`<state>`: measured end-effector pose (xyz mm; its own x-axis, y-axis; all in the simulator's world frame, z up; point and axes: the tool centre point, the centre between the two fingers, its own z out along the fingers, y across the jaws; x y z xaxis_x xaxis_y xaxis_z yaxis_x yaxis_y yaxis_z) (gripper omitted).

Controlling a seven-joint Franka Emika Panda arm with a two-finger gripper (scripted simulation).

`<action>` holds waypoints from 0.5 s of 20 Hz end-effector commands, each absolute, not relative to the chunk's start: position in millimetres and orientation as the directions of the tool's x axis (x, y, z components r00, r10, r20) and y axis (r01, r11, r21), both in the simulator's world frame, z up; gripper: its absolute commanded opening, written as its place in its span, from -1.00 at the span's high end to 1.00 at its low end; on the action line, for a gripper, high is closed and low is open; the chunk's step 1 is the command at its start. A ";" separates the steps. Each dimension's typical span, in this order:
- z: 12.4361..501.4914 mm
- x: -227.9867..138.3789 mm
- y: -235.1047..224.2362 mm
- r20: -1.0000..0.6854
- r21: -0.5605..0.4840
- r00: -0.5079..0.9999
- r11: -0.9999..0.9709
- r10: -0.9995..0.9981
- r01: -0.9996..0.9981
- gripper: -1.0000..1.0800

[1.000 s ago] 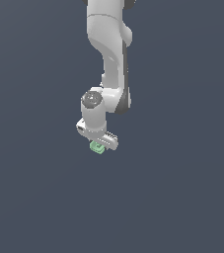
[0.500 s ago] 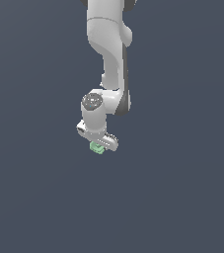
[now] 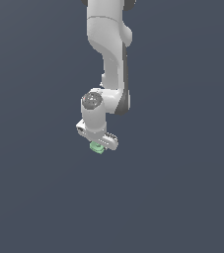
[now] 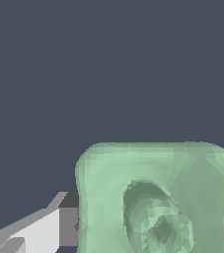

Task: Pick up the object and move it to a goal position.

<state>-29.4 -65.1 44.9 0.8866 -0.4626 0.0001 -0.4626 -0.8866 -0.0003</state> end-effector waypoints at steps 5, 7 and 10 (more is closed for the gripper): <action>66.5 -33.5 -69.3 0.001 -0.001 0.887 -0.887 -0.463 -0.463 1.00; 77.5 -35.9 -71.7 0.001 -0.001 0.886 -0.886 -0.463 -0.463 1.00; 98.4 -40.1 -75.8 0.001 -0.001 0.886 -0.886 -0.463 -0.463 1.00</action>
<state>-38.2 -73.6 87.5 0.8865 -0.4628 -0.0003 -0.4628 -0.8865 -0.0006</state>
